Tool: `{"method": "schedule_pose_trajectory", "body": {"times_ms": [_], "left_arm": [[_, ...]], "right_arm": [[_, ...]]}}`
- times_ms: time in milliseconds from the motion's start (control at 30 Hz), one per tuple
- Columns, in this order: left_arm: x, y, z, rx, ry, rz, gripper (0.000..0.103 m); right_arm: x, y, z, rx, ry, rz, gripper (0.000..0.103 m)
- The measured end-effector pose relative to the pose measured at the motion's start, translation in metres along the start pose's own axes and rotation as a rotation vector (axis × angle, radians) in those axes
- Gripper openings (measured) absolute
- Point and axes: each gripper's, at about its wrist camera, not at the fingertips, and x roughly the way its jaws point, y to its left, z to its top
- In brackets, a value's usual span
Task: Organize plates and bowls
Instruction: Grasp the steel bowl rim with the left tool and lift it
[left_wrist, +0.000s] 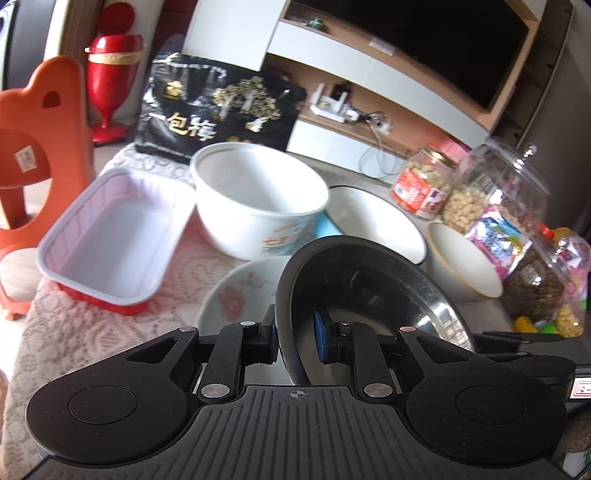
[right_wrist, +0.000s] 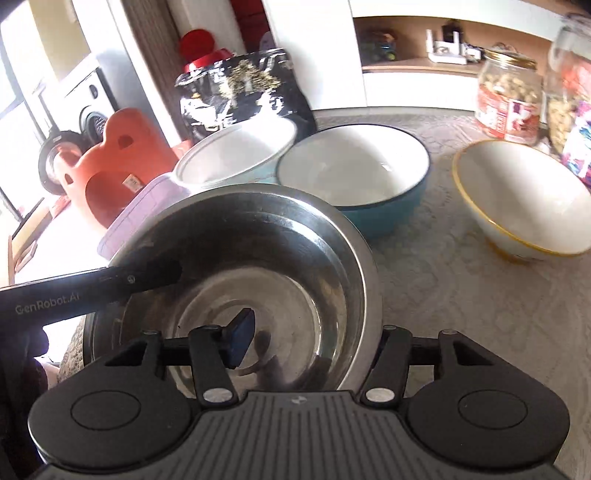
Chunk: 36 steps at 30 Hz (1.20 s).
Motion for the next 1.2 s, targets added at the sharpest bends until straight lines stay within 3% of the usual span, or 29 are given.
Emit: {"method": "schedule_pose_trajectory", "body": {"times_ms": [67,200,333,500,667,867,1100,1200], "left_arm": [[0.004,0.003,-0.001,0.012,-0.007,0.046,0.021],[0.001,0.011,-0.006,0.067,-0.046,0.174,0.021],[0.004,0.028,-0.008,0.023,-0.021,0.184,0.030],[0.011,0.041,-0.015,-0.071,0.041,0.090,0.030],[0.019,0.052,-0.023,-0.153,0.077,0.031,0.031],[0.015,0.057,-0.024,-0.202,0.051,0.007,0.031],[0.017,0.056,-0.021,-0.205,0.042,-0.009,0.037],[0.019,0.055,-0.021,-0.198,0.053,-0.012,0.038]], "right_arm": [[0.008,0.015,0.003,-0.064,-0.017,-0.061,0.062],[0.008,0.014,0.008,-0.073,-0.032,-0.045,0.064],[-0.002,0.015,0.010,-0.059,-0.064,-0.017,0.066],[0.005,0.014,0.007,-0.037,-0.042,0.003,0.072],[0.010,0.018,0.002,-0.059,-0.075,-0.028,0.075],[0.017,-0.007,0.006,0.087,-0.068,-0.054,0.075],[0.035,-0.020,-0.003,0.131,0.040,0.017,0.075],[0.035,-0.014,-0.005,0.103,0.043,0.047,0.069]]}}
